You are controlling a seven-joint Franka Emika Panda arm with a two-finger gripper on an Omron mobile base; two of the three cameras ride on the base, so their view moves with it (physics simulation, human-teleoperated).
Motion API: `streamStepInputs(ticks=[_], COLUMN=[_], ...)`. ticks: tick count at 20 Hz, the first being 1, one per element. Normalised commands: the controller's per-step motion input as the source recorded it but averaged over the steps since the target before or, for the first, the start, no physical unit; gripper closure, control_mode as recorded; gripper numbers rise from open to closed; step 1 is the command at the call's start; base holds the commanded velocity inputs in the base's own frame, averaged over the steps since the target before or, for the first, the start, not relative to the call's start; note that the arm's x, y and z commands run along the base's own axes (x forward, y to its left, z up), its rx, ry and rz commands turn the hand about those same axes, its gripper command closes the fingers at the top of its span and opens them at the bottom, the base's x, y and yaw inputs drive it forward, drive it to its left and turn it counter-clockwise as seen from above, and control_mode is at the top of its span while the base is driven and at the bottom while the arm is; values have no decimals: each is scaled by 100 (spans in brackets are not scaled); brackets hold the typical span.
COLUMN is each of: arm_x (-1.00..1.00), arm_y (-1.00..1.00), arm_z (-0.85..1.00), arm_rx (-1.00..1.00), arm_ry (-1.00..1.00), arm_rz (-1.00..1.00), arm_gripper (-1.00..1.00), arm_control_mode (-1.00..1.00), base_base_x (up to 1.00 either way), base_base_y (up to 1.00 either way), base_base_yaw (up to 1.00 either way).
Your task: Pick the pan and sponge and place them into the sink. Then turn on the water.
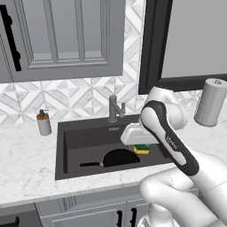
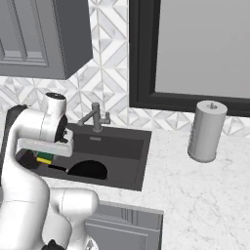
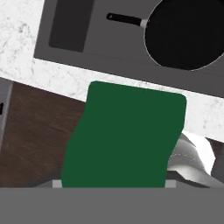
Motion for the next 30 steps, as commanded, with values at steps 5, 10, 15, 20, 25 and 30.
streamStepInputs(ticks=[5,10,15,20,25,30], arm_x=[12,30,73,99,89,56], arm_y=[-100,-100,-64,-4,0,0], arm_z=[-10,-36,-63,-64,-53,-46], arm_rx=[-2,0,0,0,-1,-3], arm_ry=[1,1,1,5,5,3], arm_rz=[0,0,0,0,0,0], arm_gripper=[100,100,100,100,100,100], arm_control_mode=[-100,-100,-100,-100,-100,-100], base_base_x=[0,0,0,0,0,0], base_base_y=[0,0,0,0,0,0], base_base_yaw=[0,0,0,0,0,0])
